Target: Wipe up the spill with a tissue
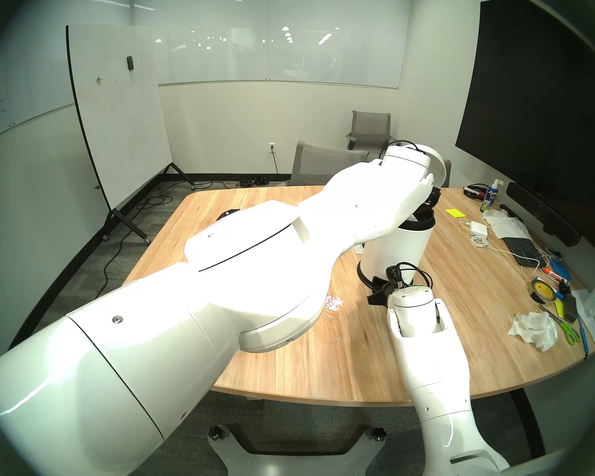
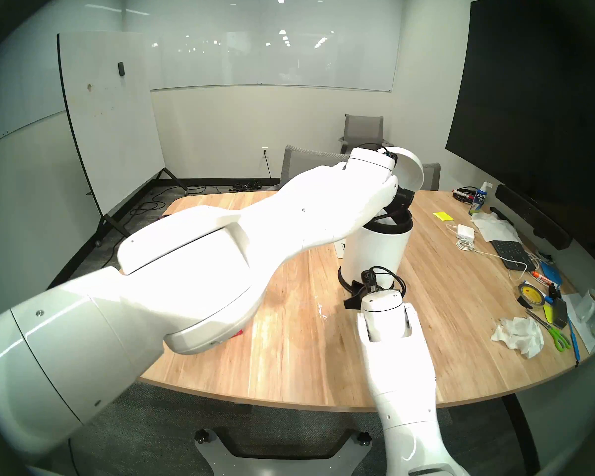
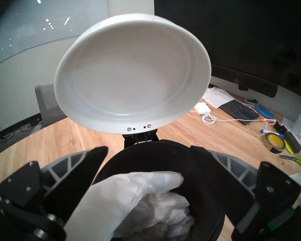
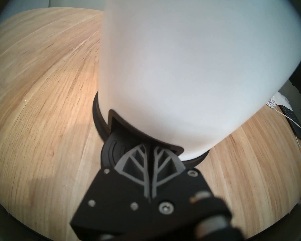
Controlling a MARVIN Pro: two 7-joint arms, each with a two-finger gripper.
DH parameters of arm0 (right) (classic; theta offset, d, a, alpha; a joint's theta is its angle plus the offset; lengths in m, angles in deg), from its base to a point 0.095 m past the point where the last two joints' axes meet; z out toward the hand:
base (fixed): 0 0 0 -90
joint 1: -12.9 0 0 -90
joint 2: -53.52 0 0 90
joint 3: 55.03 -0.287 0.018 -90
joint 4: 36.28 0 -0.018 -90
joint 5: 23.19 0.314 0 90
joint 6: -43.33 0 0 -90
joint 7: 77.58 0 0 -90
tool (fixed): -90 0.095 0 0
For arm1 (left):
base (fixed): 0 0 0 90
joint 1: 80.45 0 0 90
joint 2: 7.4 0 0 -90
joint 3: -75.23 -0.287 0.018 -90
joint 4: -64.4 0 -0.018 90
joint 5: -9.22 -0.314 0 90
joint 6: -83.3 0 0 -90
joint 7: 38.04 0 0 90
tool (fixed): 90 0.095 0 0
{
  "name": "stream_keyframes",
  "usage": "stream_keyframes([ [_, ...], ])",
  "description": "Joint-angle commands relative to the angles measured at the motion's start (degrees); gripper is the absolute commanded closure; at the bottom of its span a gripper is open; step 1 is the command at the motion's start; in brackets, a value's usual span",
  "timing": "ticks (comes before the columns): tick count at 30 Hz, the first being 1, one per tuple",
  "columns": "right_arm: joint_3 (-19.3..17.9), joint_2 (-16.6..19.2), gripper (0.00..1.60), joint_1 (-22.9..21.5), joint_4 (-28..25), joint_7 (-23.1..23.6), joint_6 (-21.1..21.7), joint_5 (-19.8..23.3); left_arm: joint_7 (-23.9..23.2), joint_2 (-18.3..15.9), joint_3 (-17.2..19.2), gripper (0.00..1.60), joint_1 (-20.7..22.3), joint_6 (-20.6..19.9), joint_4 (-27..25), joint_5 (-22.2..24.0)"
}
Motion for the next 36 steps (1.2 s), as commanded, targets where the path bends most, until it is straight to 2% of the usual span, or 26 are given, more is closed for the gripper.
stream_keyframes([
  [1, 0.4, -0.3, 1.6, 2.0, 3.1, 0.7, 1.3, 0.2, 2.4, -0.2, 0.7, 0.0, 0.7, -1.4, -3.2, 0.4],
  [7, 0.4, -0.4, 1.6, 2.0, 3.1, 0.7, 1.2, 0.2, 5.9, -1.4, 1.2, 0.0, -0.1, -3.9, -6.9, 1.0],
  [17, 0.3, -0.4, 1.6, 2.1, 3.0, 0.6, 1.1, 0.2, 11.6, -5.5, 2.0, 0.0, -2.7, -8.8, -15.8, 2.4],
  [18, 0.3, -0.4, 1.6, 2.1, 2.9, 0.6, 1.1, 0.2, 12.9, -6.5, 2.1, 0.0, -3.8, -9.6, -18.4, 2.7],
  [19, 0.3, -0.4, 1.6, 2.1, 2.9, 0.6, 1.1, 0.2, 13.2, -6.2, 2.2, 0.0, -3.7, -9.9, -17.7, 2.9],
  [20, 0.3, -0.4, 1.6, 2.1, 2.9, 0.6, 1.1, 0.2, 14.5, -7.5, 2.3, 0.0, -5.1, -10.6, -20.6, 3.2],
  [22, 0.3, -0.4, 1.6, 2.1, 2.9, 0.6, 1.1, 0.2, 14.6, -7.2, 2.3, 0.0, -5.0, -10.8, -19.7, 3.3],
  [23, 0.3, -0.4, 1.6, 2.2, 2.9, 0.6, 1.1, 0.2, 15.4, -7.7, 2.5, 0.0, -5.6, -11.2, -20.6, 3.7],
  [24, 0.3, -0.4, 1.6, 2.2, 2.9, 0.6, 1.1, 0.2, 16.6, -9.3, 2.6, 0.0, -7.1, -11.9, -24.1, 3.9],
  [27, 0.3, -0.4, 1.6, 2.2, 2.8, 0.6, 1.0, 0.2, 17.9, -9.5, 3.1, 0.0, -7.7, -12.5, -24.1, 4.6],
  [30, 0.3, -0.4, 1.6, 2.2, 2.9, 0.6, 1.0, 0.2, 20.1, -11.7, 3.5, 0.0, -9.9, -13.3, -28.9, 5.1],
  [32, 0.3, -0.4, 1.6, 2.2, 2.9, 0.6, 1.0, 0.2, 20.5, -11.6, 3.6, 0.0, -10.0, -13.4, -28.6, 5.3],
  [36, 0.3, -0.4, 1.6, 2.1, 2.9, 0.6, 1.1, 0.2, 22.4, -13.3, 3.9, 0.0, -11.7, -13.9, -32.5, 5.7],
])
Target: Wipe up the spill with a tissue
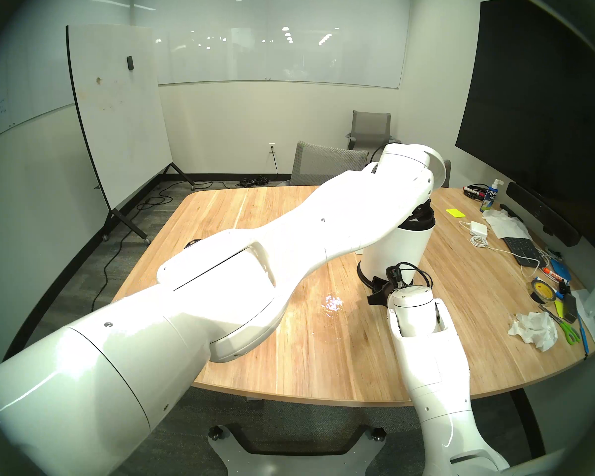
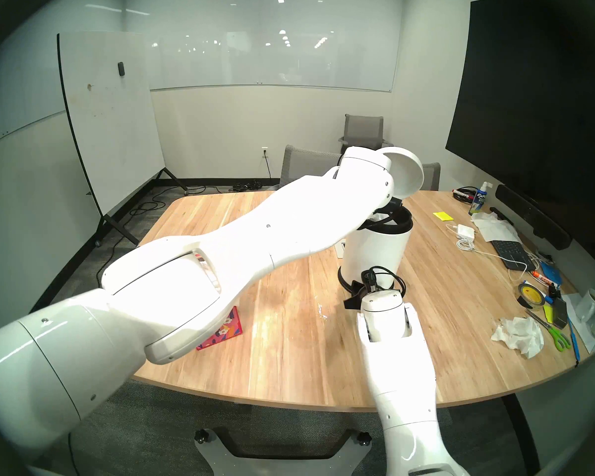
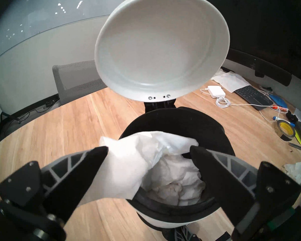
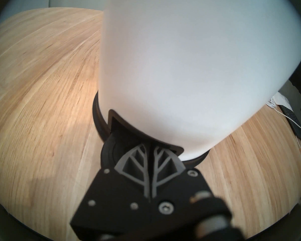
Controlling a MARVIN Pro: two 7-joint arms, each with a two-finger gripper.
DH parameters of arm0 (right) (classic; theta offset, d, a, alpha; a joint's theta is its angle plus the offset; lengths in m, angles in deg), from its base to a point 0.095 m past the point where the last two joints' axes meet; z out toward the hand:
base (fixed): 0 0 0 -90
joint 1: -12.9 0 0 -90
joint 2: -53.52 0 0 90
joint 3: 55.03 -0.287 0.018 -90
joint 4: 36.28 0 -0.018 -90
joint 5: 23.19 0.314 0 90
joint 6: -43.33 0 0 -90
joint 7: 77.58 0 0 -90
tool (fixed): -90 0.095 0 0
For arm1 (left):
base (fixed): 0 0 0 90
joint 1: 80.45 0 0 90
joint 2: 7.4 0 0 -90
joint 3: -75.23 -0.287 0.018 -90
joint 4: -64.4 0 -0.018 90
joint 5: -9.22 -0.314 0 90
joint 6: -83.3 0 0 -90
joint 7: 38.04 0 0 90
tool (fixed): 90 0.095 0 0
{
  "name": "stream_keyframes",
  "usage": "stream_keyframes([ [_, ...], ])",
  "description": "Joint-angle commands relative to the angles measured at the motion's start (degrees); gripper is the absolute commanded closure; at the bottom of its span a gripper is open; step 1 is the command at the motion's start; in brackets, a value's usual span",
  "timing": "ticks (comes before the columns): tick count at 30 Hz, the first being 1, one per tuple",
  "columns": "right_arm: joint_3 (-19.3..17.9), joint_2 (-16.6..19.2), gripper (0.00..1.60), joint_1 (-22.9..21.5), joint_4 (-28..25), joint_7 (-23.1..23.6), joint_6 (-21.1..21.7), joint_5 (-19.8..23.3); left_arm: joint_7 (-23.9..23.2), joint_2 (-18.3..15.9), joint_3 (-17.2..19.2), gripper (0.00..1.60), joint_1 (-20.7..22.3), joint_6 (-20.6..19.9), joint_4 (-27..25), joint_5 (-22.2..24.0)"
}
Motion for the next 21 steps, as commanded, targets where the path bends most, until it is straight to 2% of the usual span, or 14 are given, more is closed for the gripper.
stream_keyframes([
  [1, 0.3, -0.4, 1.6, 2.1, 2.9, 0.6, 1.1, 0.2, 3.4, -3.8, 1.1, 0.0, -2.9, -0.6, -9.0, 0.5],
  [2, 0.3, -0.4, 1.6, 2.1, 3.0, 0.6, 1.1, 0.2, 3.3, -2.8, 1.2, 0.0, -2.1, -0.5, -7.2, 0.5],
  [10, 0.4, -0.4, 1.6, 2.0, 3.1, 0.7, 1.3, 0.2, 6.2, -4.4, 1.3, 0.0, -5.8, -0.5, -15.0, 1.4],
  [21, 0.4, -0.3, 1.6, 1.9, 3.2, 0.8, 1.4, 0.2, 7.1, -3.9, 1.3, 0.0, -6.3, 1.5, -13.3, 1.6],
])
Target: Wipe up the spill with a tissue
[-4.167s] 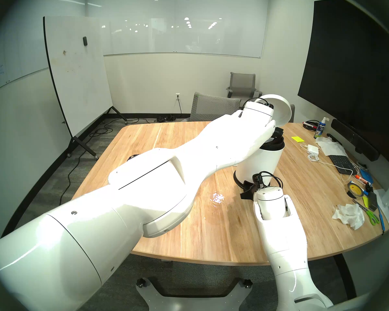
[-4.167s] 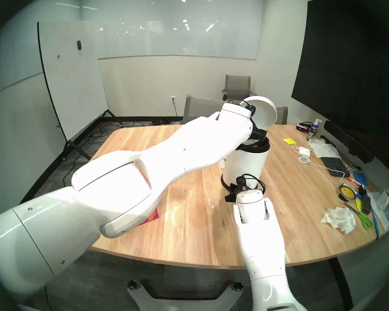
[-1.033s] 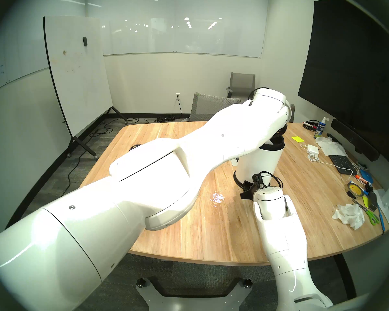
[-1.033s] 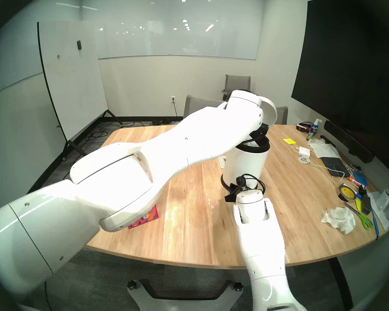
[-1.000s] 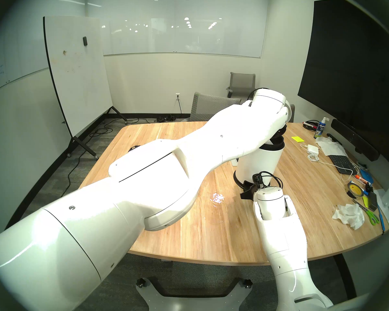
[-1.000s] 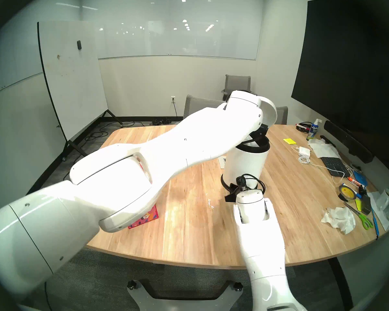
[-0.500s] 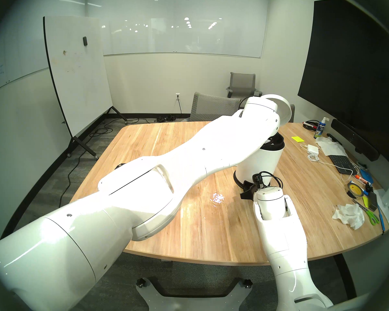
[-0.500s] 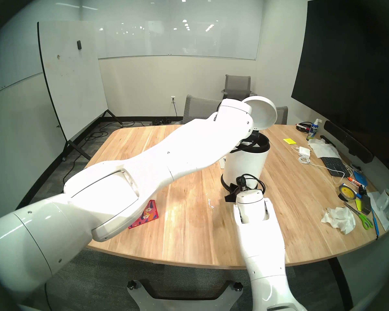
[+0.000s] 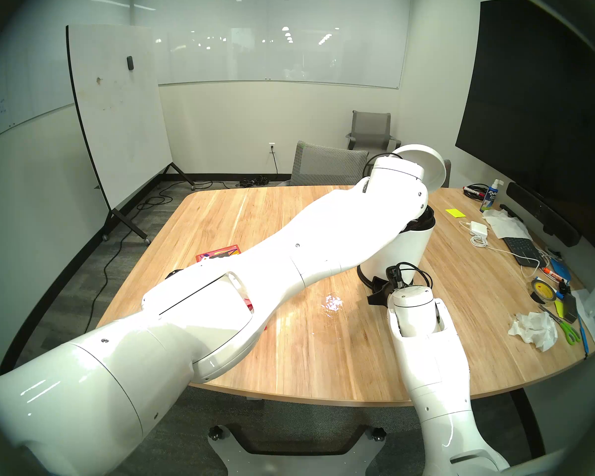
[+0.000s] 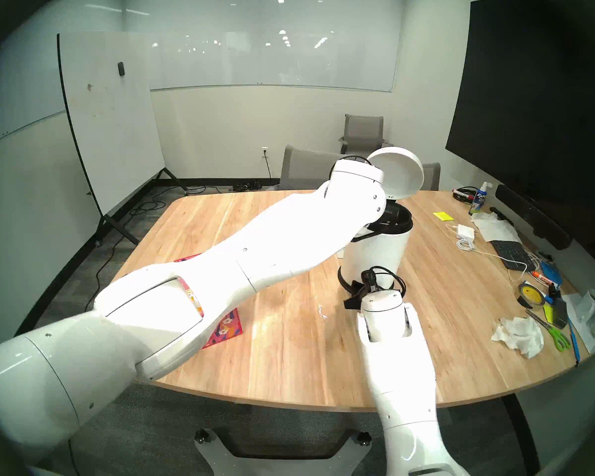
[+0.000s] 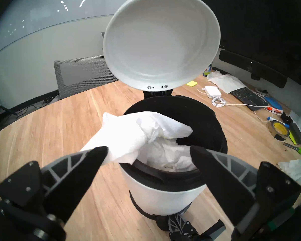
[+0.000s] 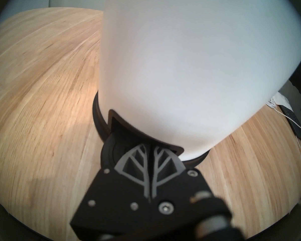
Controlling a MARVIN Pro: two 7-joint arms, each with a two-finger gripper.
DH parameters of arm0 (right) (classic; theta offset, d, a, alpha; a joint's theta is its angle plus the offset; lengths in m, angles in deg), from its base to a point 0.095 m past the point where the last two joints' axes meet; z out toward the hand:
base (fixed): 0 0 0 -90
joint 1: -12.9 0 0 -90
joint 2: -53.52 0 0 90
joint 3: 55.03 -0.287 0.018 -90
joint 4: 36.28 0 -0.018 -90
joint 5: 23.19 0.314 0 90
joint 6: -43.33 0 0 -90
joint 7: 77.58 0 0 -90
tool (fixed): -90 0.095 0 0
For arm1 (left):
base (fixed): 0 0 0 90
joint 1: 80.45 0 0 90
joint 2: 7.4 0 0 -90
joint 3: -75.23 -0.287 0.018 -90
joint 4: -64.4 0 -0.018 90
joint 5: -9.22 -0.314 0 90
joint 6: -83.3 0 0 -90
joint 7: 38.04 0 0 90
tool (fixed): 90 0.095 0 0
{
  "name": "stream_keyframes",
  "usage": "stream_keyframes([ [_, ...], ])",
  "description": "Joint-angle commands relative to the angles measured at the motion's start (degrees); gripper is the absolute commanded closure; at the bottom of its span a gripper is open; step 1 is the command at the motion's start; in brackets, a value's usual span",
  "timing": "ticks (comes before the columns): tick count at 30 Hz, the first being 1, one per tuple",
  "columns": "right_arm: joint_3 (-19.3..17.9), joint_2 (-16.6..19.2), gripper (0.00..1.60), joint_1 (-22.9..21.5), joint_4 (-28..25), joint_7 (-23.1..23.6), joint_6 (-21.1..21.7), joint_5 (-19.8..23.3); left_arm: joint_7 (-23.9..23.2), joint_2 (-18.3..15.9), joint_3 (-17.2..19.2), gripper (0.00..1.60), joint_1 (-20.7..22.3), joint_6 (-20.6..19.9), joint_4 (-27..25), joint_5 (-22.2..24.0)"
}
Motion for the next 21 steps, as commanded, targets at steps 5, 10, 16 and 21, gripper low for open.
stream_keyframes([
  [5, 0.4, -0.3, 1.6, 2.0, 3.1, 0.7, 1.3, 0.2, 0.7, 0.2, 1.0, 0.0, 1.3, 1.8, -0.6, -0.6],
  [10, 0.4, -0.4, 1.6, 2.0, 3.1, 0.7, 1.3, 0.2, 0.7, -0.1, 2.3, 0.0, 1.9, 2.2, -0.3, -0.4],
  [16, 0.4, -0.3, 1.6, 2.0, 3.1, 0.7, 1.3, 0.2, 0.7, -0.5, 3.5, 0.0, 2.1, 2.5, 0.0, -0.3],
  [21, 0.4, -0.3, 1.6, 2.0, 3.2, 0.7, 1.3, 0.2, 0.7, -0.5, 3.7, 0.0, 1.3, 2.6, -0.2, -0.2],
])
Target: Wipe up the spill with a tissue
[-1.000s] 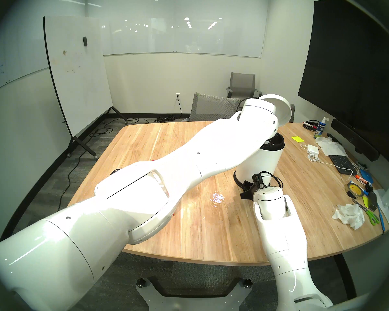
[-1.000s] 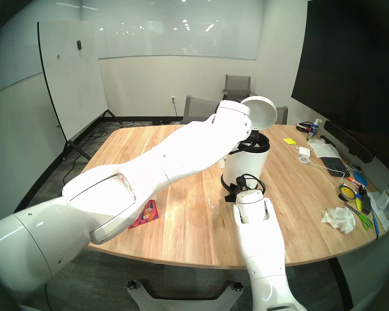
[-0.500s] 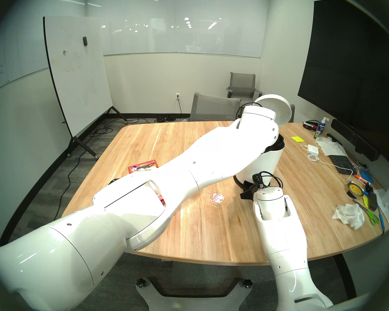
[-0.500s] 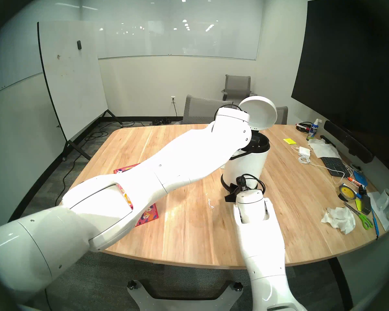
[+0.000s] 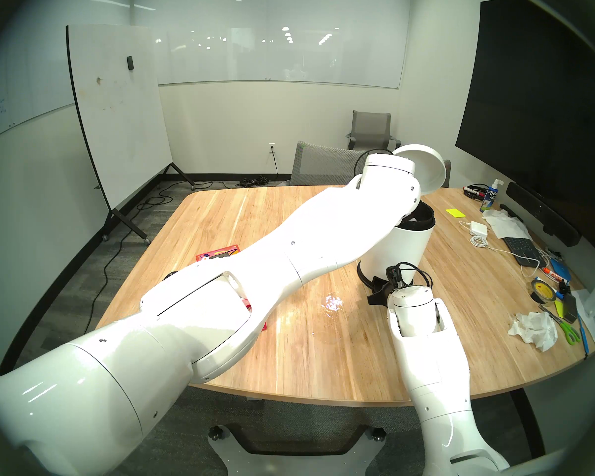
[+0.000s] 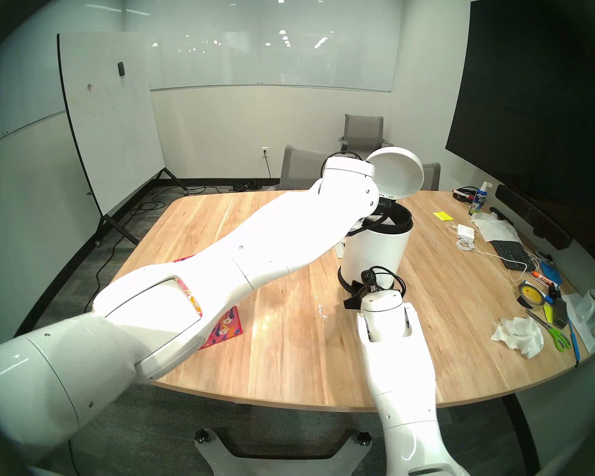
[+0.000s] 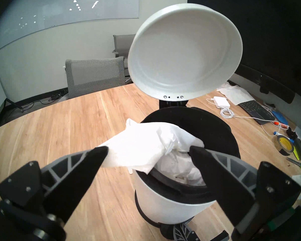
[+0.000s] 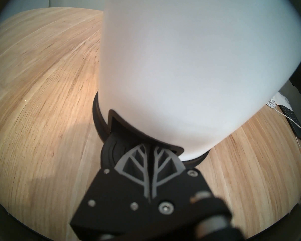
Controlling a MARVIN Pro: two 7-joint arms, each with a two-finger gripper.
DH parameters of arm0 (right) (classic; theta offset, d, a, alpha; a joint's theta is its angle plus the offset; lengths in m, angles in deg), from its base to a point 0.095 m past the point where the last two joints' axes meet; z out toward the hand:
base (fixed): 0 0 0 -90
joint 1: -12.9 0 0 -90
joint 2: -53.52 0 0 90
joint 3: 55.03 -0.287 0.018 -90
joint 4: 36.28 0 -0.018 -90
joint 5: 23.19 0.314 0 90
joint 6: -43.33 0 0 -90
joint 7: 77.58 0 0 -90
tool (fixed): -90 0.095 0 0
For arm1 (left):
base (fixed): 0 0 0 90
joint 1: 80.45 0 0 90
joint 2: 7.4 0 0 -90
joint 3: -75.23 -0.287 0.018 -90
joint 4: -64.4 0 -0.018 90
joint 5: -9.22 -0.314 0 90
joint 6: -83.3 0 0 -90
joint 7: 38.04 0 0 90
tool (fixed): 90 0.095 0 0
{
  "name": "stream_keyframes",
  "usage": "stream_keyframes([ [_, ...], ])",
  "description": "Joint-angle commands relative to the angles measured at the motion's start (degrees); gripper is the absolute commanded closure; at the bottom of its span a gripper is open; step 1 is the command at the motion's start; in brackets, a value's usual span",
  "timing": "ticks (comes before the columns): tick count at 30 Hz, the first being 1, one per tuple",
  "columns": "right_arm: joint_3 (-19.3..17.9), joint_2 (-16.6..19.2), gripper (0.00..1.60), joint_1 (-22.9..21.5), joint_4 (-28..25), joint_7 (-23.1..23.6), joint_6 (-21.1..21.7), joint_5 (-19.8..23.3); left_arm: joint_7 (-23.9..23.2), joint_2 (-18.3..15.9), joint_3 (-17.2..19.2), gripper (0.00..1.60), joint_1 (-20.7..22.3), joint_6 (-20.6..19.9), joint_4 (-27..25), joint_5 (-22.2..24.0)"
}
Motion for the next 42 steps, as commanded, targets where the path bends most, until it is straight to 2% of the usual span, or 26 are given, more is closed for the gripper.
stream_keyframes([
  [1, 0.4, -0.3, 1.6, 2.0, 3.2, 0.8, 1.3, 0.2, -0.7, 0.1, 1.0, 0.0, 0.5, 0.6, -0.7, 0.4],
  [23, 0.4, -0.3, 1.6, 2.0, 3.1, 0.7, 1.3, 0.2, -4.4, 1.5, 0.4, 0.0, 1.5, 2.5, 3.6, 0.2],
  [29, 0.3, -0.4, 1.6, 2.1, 3.0, 0.7, 1.2, 0.2, -5.1, 2.7, 0.3, 0.0, 2.7, 2.6, 5.0, -0.1],
  [42, 0.3, -0.4, 1.6, 2.1, 2.9, 0.6, 1.1, 0.2, -10.0, 6.5, -0.3, 0.0, 6.1, 3.7, 11.3, -1.2],
])
